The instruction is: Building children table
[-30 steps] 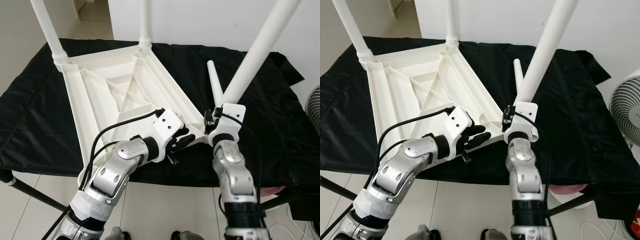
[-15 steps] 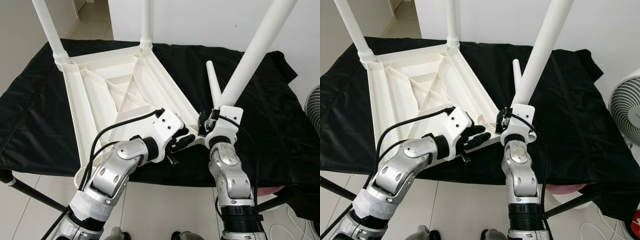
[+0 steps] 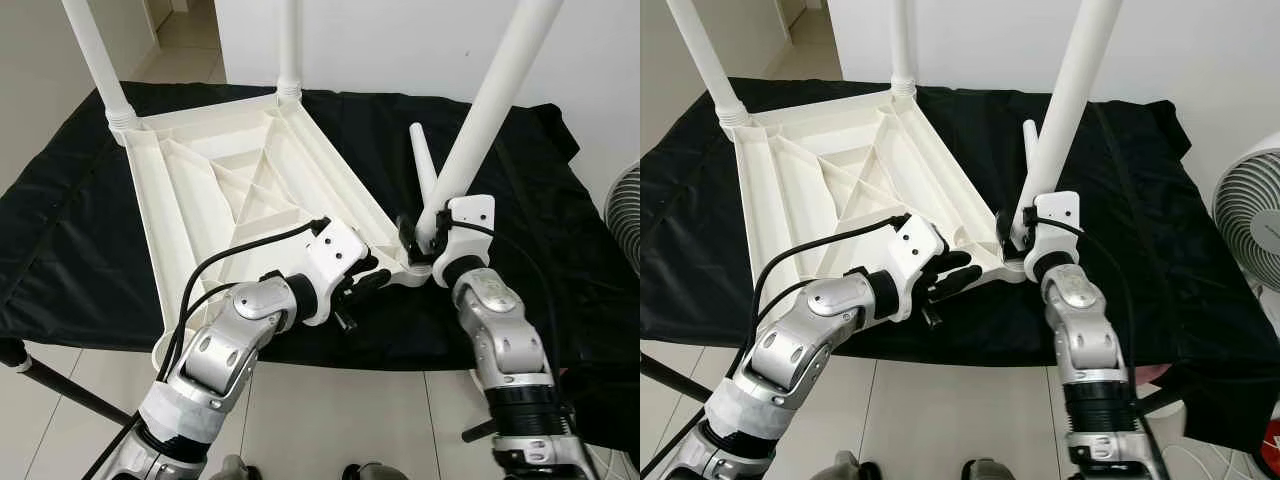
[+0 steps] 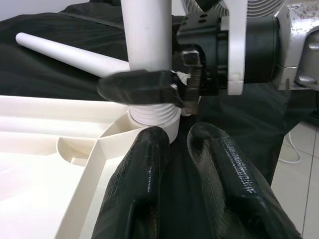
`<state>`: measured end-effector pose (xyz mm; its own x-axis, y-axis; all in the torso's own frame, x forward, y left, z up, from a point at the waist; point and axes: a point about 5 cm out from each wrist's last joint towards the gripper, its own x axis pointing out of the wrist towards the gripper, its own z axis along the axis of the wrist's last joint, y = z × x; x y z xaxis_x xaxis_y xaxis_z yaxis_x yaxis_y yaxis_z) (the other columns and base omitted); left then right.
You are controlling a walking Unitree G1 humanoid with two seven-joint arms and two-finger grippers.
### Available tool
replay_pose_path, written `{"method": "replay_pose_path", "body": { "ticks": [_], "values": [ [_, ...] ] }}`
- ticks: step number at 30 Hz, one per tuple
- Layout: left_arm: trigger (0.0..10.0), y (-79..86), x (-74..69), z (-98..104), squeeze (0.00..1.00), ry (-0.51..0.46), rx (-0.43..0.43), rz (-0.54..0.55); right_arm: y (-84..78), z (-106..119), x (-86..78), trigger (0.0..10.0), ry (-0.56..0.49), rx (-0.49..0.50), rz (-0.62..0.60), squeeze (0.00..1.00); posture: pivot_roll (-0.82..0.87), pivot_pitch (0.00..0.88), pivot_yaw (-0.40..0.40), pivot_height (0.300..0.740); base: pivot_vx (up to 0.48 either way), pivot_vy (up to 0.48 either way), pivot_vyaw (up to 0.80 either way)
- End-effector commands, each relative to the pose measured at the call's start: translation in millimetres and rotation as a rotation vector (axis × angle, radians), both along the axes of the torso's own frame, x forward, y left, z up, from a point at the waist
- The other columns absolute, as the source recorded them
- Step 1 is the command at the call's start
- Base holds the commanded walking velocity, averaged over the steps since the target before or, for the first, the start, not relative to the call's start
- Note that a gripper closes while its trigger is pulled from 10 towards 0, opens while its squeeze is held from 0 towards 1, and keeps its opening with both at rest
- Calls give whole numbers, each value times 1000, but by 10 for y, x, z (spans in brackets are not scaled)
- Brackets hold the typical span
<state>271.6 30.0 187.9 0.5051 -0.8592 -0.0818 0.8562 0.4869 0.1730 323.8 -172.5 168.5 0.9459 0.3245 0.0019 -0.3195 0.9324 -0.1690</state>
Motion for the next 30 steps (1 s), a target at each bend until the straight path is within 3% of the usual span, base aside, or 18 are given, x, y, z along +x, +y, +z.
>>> {"method": "replay_pose_path", "body": {
  "ticks": [1, 13, 14, 15, 17, 29, 30],
  "values": [
    [10000, 8, 13, 10, 0, -9, 5, 17, 39, -16, 9, 10000, 5, -13, 90, 0, -116, 81, 9, 740, 0, 0, 0],
    [10000, 16, 42, 44, 0, -17, 5, 22, -10, -47, 92, 10000, -1, -60, 270, 0, -110, 85, 21, 740, 0, 0, 0],
    [10000, 15, 43, 46, 0, -17, 5, 21, -16, -42, 103, 9647, -5, -66, 291, 0, -110, 86, 21, 740, 0, 0, 0],
    [10000, 13, 41, 47, 0, -17, 4, 20, -37, -48, 119, 431, -1, -66, 303, 0, -110, 86, 21, 740, 0, 0, 0],
    [10000, 10, 39, 47, 0, -17, 4, 19, -58, -54, 127, 0, 1, -68, 308, 0, -111, 86, 21, 740, 0, 0, 0],
    [10000, 6, 34, 45, 0, -15, 2, 18, -144, -214, 120, 0, 94, 22, 224, 0, -114, 92, 21, 740, 0, 0, 0],
    [10000, 6, 36, 46, 0, -15, 2, 17, -142, -227, 126, 9529, 95, 24, 193, 0, -114, 92, 21, 740, 0, 0, 0]
  ]
}}
